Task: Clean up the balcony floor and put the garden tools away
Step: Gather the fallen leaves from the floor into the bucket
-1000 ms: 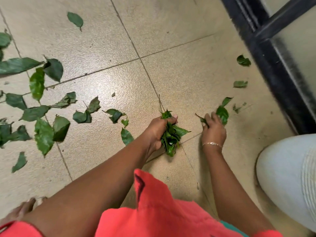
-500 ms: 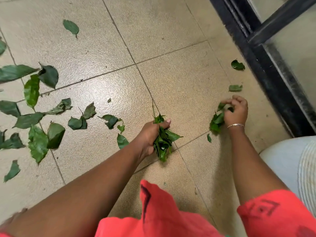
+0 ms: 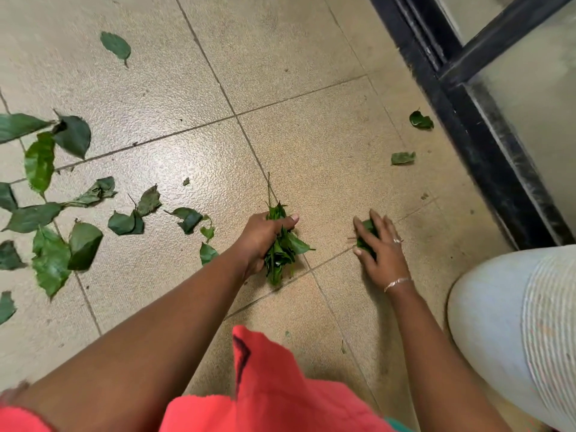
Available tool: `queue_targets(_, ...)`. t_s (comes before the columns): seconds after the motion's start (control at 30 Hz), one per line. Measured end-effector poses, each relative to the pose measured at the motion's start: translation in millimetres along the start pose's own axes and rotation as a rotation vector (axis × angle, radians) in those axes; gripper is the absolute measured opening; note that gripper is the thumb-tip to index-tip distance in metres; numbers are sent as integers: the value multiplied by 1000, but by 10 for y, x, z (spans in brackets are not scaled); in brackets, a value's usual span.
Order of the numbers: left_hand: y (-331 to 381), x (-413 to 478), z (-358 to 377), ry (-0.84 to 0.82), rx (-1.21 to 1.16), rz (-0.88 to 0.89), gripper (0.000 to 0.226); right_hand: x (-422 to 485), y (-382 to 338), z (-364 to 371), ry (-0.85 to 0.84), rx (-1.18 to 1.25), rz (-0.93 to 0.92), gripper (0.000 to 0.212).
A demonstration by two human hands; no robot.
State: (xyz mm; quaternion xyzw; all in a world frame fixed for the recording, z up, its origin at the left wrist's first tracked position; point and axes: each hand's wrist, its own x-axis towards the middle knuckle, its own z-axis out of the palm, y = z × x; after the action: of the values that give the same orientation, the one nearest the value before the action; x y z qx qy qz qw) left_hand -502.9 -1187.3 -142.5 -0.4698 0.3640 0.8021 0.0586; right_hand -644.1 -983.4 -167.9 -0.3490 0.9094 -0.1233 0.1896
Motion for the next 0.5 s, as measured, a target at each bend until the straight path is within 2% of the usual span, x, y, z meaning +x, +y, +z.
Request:
queue_targets(0.07, -2, 2, 7, 3, 10, 0, 18, -195, 47, 146, 238, 104, -26, 53)
queue_targets(0.13, -3, 3, 1, -2, 16, 4, 18, -262, 72, 231, 436, 150, 48, 48)
queue_targets(0.23, -4, 1, -19, -16, 21, 9, 17, -149, -35, 107, 588, 376, 261, 36)
queue_targets(0.37, -7, 0, -59, -27, -16, 14, 14, 10, -205, -173, 556, 1018, 666, 38)
queue_targets(0.5, 83, -119, -162, -1, -100, 11, 12, 61, -288, -292, 364, 1491, 841, 62)
